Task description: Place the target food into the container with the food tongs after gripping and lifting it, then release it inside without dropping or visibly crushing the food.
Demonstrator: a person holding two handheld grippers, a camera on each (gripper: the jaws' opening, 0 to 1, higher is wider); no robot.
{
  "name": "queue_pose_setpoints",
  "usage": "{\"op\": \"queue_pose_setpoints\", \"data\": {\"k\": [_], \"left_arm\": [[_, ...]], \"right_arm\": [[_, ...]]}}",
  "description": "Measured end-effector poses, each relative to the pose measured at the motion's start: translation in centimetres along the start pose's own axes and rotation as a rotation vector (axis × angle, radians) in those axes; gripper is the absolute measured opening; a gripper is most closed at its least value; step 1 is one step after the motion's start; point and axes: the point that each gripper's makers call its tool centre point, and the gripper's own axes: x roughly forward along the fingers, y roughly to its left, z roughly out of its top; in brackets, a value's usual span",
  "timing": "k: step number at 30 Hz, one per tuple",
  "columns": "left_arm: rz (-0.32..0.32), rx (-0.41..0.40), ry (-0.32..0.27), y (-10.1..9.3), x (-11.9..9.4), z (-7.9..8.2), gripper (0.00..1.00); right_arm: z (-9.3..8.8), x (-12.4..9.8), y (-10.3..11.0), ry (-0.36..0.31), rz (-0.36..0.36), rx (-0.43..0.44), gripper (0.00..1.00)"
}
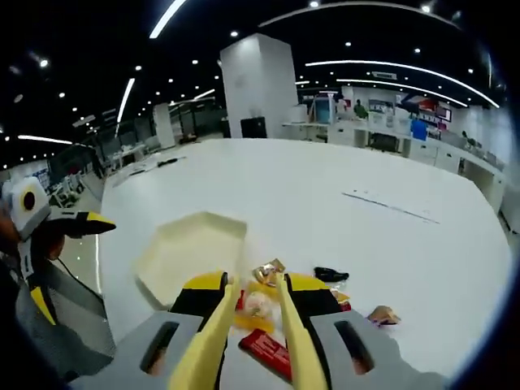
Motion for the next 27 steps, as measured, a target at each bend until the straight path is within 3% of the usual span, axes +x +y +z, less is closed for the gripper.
{"op": "queue_pose_setpoints", "data": {"k": [2,7,14,27], "left_arm": [[-0.008,-0.003,0.005,-0.2,0.1,0.0,0.99],[0.007,-0.025,0.023,0.3,0.2,-0.4,0.99],[0.002,-0.004,0.002,0.0,0.1,0.0,0.99],[0.016,0.008,0.006,0.4,0.1,-0.1,0.99]], "right_arm": [[-0.1,0.3,-0.1,-0.004,-0.013,0.037,0.26],[-1.2,1.5,0.0,0.031,-0.036,0.035,0.27],[-2.6,3.3,-0.2,0.079,-0.058,0.031,0.27],[-4.3,5.5,-0.3,0.150,-0.056,0.067,0.27]]}}
